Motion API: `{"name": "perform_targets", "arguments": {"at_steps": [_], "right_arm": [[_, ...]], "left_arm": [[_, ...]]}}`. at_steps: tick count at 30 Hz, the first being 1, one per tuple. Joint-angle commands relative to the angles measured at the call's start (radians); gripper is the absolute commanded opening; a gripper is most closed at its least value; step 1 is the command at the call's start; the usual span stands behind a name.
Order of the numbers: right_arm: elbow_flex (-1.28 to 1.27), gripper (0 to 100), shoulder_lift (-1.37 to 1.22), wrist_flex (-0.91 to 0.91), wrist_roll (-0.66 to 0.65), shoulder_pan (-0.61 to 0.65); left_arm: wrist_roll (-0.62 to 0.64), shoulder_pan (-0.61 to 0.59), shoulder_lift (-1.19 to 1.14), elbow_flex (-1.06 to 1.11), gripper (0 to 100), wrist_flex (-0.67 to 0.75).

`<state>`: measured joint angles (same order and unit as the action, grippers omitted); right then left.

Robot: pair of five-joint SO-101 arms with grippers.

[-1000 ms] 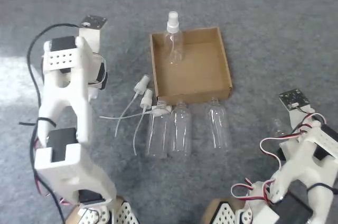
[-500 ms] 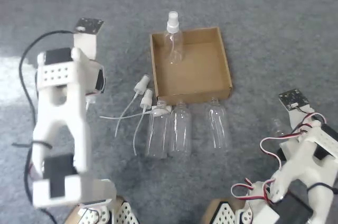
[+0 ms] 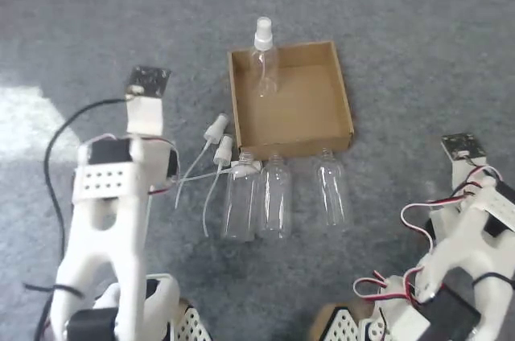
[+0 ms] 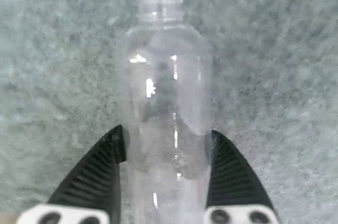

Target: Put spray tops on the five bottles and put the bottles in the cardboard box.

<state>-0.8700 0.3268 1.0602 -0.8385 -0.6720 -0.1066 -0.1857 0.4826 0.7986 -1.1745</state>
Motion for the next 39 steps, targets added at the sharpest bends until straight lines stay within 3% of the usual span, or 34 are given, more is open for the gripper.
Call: {"name": "perform_targets", "arguments": {"at_steps": [1, 9, 16, 25, 30, 39], "right_arm": [[0.057, 13.2, 0.004, -0.001, 0.064, 0.002], [0.081, 25.5, 0.005, 0.015, 0.066, 0.047], [0.221, 27.4, -0.008, 0.099, 0.063, 0.145], [0.385, 27.2, -0.166, 0.108, -0.020, 0.064], [0.397, 27.1, -0.252, 0.104, -0.132, 0.033], [0.427, 27.1, -0.318, 0.076, -0.133, 0.090]], "left_arm": [[0.020, 0.034, 0.086, 0.099, 1, 0.106], [0.020, 0.038, 0.110, 0.153, 1, 0.152], [0.020, 0.038, 0.110, 0.153, 1, 0.152], [0.021, 0.038, 0.110, 0.154, 1, 0.152], [0.021, 0.038, 0.110, 0.154, 1, 0.152], [0.021, 0.040, 0.110, 0.154, 1, 0.152]]}}
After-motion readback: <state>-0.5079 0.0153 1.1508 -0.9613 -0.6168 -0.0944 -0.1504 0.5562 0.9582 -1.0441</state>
